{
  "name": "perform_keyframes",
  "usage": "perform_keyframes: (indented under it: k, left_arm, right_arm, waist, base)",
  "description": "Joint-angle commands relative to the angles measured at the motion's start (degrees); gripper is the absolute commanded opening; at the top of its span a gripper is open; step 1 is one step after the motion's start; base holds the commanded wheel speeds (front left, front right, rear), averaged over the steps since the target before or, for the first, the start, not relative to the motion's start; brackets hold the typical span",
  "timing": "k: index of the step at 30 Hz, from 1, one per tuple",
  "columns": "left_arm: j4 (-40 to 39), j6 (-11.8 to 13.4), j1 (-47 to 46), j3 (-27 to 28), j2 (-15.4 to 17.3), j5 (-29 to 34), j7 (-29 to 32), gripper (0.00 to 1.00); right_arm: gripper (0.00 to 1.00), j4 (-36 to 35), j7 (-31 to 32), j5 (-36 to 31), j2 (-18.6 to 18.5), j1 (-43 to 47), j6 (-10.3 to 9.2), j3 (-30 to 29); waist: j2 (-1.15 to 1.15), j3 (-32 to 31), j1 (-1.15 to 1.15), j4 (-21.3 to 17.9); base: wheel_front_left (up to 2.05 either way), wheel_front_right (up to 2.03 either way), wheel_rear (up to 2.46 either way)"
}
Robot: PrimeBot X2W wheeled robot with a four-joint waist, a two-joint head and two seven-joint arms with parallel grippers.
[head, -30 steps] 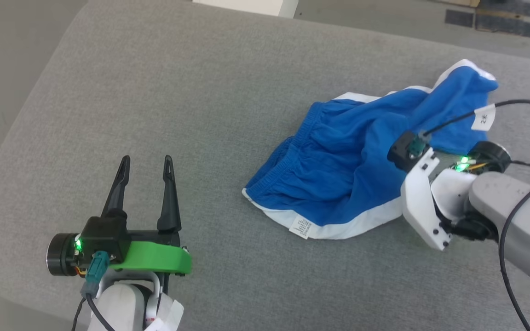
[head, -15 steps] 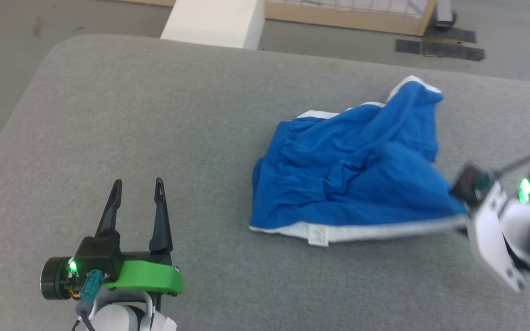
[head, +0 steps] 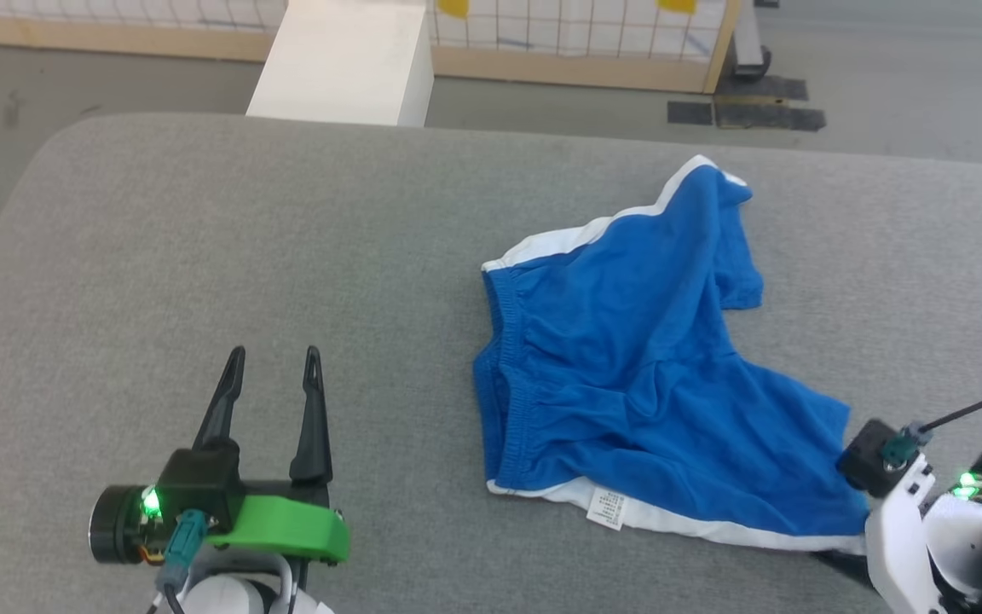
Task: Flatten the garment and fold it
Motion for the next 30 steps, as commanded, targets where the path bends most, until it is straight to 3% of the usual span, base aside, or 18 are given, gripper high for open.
perform_keyframes:
  k: [1,7,13,17,23,30]
  left_arm:
    - [0.32,-0.41,1.11,0.32,-0.08,1.01,-0.21,1.00]
    - [0.74,-2.14,2.74,0.55,0.97,1.88,-0.21,1.00]
    - [1.11,-5.34,3.70,-3.31,3.47,3.76,-0.21,1.00]
    - [1.38,-6.76,3.10,-7.49,5.60,4.99,-0.21,1.00]
    - [5.34,-7.70,0.16,-13.63,8.98,5.94,2.37,1.00]
    - [3.21,-7.96,-5.77,-24.70,13.65,1.07,20.30,1.00]
  right_arm:
    - [1.00,0.01,-1.48,-0.26,0.40,1.74,-0.09,-1.44]
    - [1.00,-3.25,-7.31,-1.24,-0.58,6.00,-0.09,-9.49]
    - [1.00,-6.41,-17.88,-2.78,1.43,13.04,-0.09,-24.33]
    - [1.00,-6.05,-25.04,-9.28,7.72,19.45,-0.09,-36.13]
    - [1.00,-7.10,-29.96,-21.43,20.99,29.09,-0.09,-50.26]
    - [1.00,-11.07,-28.91,-31.34,30.16,34.68,-0.09,-57.02]
  waist:
    - [0.00,-1.56,0.00,-1.49]
    - [0.00,-4.09,0.00,-4.71]
    - [0.00,-4.92,0.00,-6.95]
    - [0.00,-4.24,0.00,-7.49]
    - [0.00,-3.03,0.00,-7.77]
    - [0.00,-0.63,0.00,-8.18]
  base:
    - [0.00,0.00,0.00]
    - [0.00,0.00,0.00]
    - [0.00,0.00,0.00]
    - [0.00,0.00,0.00]
    - [0.00,0.00,0.00]
    - [0.00,0.00,0.00]
